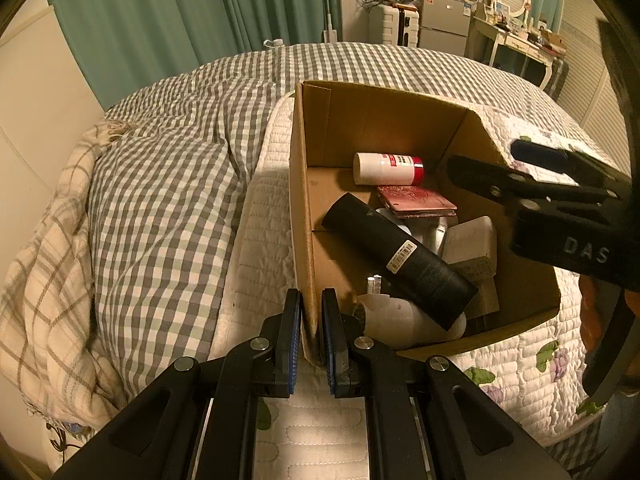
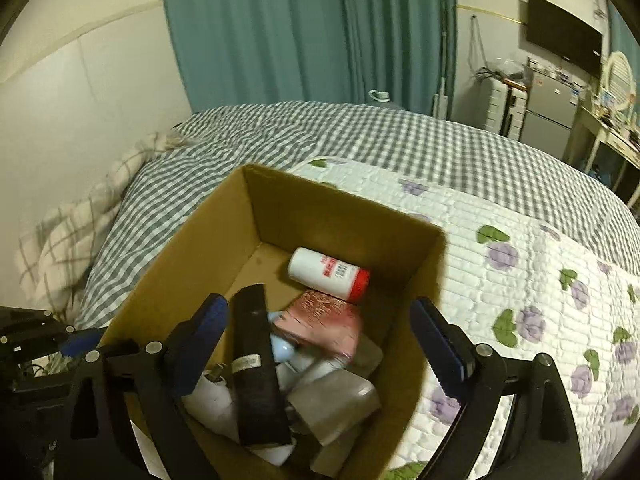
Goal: Organize rigid objects
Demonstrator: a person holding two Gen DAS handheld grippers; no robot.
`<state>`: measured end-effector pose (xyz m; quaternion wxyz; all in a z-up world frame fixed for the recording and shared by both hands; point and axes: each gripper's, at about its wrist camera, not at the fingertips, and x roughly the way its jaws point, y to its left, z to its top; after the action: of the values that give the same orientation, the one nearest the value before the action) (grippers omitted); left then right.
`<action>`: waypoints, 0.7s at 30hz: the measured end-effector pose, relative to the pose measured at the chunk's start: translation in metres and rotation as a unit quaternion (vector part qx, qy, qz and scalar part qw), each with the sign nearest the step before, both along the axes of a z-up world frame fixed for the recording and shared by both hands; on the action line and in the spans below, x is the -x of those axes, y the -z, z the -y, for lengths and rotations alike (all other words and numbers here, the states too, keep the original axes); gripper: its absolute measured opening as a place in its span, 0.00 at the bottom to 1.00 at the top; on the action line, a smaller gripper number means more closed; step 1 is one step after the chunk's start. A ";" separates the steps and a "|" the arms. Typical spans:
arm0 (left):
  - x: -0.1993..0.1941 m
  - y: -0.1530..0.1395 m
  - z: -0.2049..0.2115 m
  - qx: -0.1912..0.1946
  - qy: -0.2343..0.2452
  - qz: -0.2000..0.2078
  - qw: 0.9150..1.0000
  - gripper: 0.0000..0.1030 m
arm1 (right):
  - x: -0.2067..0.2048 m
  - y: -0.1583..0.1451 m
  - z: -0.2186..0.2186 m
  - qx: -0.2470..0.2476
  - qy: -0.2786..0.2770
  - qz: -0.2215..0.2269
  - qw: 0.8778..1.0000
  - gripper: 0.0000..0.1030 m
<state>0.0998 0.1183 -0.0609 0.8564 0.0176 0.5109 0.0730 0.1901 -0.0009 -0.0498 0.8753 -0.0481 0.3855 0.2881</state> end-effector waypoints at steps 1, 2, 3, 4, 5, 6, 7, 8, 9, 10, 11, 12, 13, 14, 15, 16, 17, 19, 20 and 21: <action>0.000 0.000 0.000 -0.001 0.000 0.000 1.000 0.10 | 0.001 0.001 0.004 -0.002 0.002 -0.001 1.000 0.90; 0.000 0.000 0.001 -0.001 0.000 0.001 1.000 0.10 | 0.001 0.001 0.007 -0.003 0.005 -0.002 1.000 0.90; 0.000 0.000 0.001 -0.001 0.000 0.001 1.000 0.10 | 0.003 0.003 0.011 -0.002 0.010 -0.003 1.000 0.90; 0.000 0.000 0.001 -0.001 0.000 0.002 1.000 0.10 | 0.005 0.004 0.014 -0.002 0.014 -0.002 1.000 0.90; 0.001 0.001 0.001 -0.001 0.000 0.003 1.000 0.10 | 0.007 0.005 0.018 -0.002 0.017 0.000 1.000 0.90; 0.001 0.000 0.002 -0.001 -0.001 0.004 1.000 0.10 | 0.009 0.005 0.020 -0.003 0.019 0.001 1.000 0.90; 0.001 0.001 0.001 -0.001 -0.001 0.006 1.000 0.10 | 0.011 0.004 0.023 -0.003 0.021 0.002 1.000 0.90; 0.002 0.001 0.000 -0.001 -0.002 0.007 1.000 0.10 | 0.014 0.004 0.025 -0.004 0.024 0.003 1.000 0.90; 0.002 0.001 -0.001 0.000 -0.003 0.009 1.000 0.10 | 0.016 0.004 0.028 -0.005 0.026 0.004 1.000 0.90; 0.002 0.001 -0.001 0.001 -0.005 0.010 1.000 0.10 | 0.020 0.002 0.031 -0.005 0.030 0.006 1.000 0.90; 0.003 0.000 -0.001 0.001 -0.004 0.011 1.000 0.10 | 0.022 0.001 0.034 -0.003 0.033 0.008 0.999 0.90; 0.003 -0.001 -0.001 0.001 -0.003 0.012 1.000 0.10 | 0.025 -0.001 0.037 -0.001 0.037 0.010 0.999 0.90; 0.004 -0.003 -0.003 0.002 -0.004 0.015 1.000 0.10 | 0.028 -0.002 0.039 0.000 0.041 0.012 0.999 0.90; 0.005 -0.005 -0.003 -0.001 -0.004 0.019 1.000 0.10 | 0.032 -0.004 0.044 0.002 0.048 0.015 0.999 0.90; 0.007 -0.008 -0.003 -0.002 -0.003 0.021 1.000 0.10 | 0.035 -0.006 0.048 0.002 0.053 0.017 0.998 0.90; 0.009 -0.011 -0.004 0.002 -0.003 0.022 1.000 0.10 | 0.038 -0.008 0.053 0.002 0.058 0.018 0.998 0.90; 0.011 -0.014 -0.003 0.003 -0.003 0.025 1.000 0.10 | 0.042 -0.011 0.058 0.000 0.064 0.020 0.998 0.90; 0.020 -0.027 0.001 -0.009 -0.002 0.045 0.999 0.10 | 0.052 -0.021 0.071 -0.007 0.078 0.027 0.997 0.90; 0.025 -0.035 0.004 -0.016 0.002 0.059 0.998 0.10 | 0.055 -0.024 0.075 -0.010 0.082 0.032 0.996 0.90; 0.031 -0.045 0.008 -0.017 0.006 0.073 0.997 0.10 | 0.062 -0.030 0.080 -0.013 0.089 0.040 0.995 0.90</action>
<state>0.0686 0.1108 -0.0162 0.8915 0.0303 0.4453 0.0775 0.1286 -0.0813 -0.0194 0.9128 -0.0142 0.3489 0.2120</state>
